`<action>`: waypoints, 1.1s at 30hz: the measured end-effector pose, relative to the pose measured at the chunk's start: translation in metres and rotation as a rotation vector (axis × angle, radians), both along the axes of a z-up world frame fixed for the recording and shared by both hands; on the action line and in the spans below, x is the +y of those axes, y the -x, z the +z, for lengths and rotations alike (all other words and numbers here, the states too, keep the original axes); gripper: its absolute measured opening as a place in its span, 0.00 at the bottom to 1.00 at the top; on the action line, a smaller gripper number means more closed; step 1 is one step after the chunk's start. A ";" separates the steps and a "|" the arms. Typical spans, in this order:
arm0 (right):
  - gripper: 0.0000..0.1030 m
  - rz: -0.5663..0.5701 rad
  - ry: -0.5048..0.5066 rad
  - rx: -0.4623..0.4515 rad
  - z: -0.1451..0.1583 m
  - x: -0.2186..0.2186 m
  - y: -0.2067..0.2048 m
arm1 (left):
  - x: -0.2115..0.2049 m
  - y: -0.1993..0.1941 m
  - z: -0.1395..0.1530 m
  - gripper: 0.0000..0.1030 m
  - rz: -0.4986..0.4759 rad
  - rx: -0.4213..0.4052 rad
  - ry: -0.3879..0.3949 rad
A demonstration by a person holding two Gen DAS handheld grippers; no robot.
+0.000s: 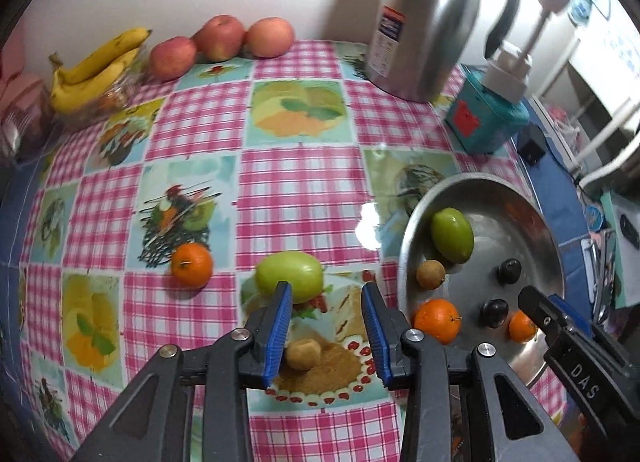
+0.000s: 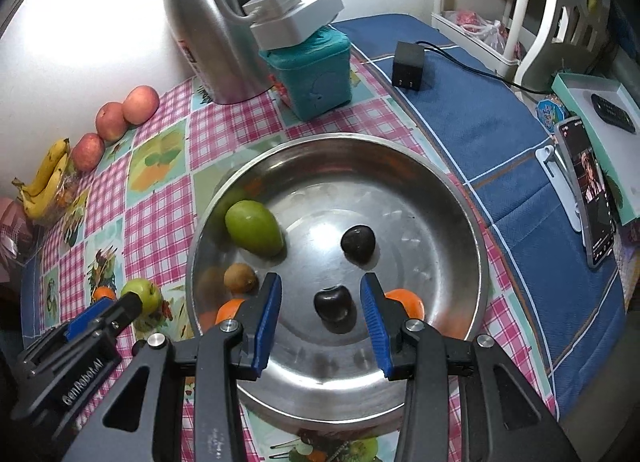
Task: Organize fruits
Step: 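Move both open tools back from the bowl to the fruit cluster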
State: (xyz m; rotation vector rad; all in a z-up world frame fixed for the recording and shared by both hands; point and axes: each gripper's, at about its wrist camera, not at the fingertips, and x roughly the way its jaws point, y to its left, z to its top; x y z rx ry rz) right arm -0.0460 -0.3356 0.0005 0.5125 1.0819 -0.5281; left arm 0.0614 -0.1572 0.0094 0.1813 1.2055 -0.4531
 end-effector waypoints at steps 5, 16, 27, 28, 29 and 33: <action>0.41 0.029 0.014 0.005 0.002 0.007 -0.004 | 0.017 -0.006 0.008 0.38 0.044 -0.009 0.007; 0.41 0.079 0.030 0.026 -0.001 0.023 -0.014 | 0.047 -0.011 -0.002 0.38 0.152 0.042 0.031; 0.41 0.114 0.019 0.085 -0.019 0.033 -0.027 | 0.062 -0.018 -0.014 0.43 0.196 0.061 0.004; 0.41 0.119 0.020 0.088 -0.020 0.034 -0.028 | 0.063 -0.019 -0.014 0.43 0.199 0.062 0.005; 0.41 0.123 0.021 0.090 -0.021 0.036 -0.029 | 0.064 -0.019 -0.014 0.43 0.202 0.062 0.007; 0.41 0.136 0.027 0.093 -0.020 0.040 -0.031 | 0.066 -0.020 -0.014 0.47 0.209 0.064 0.008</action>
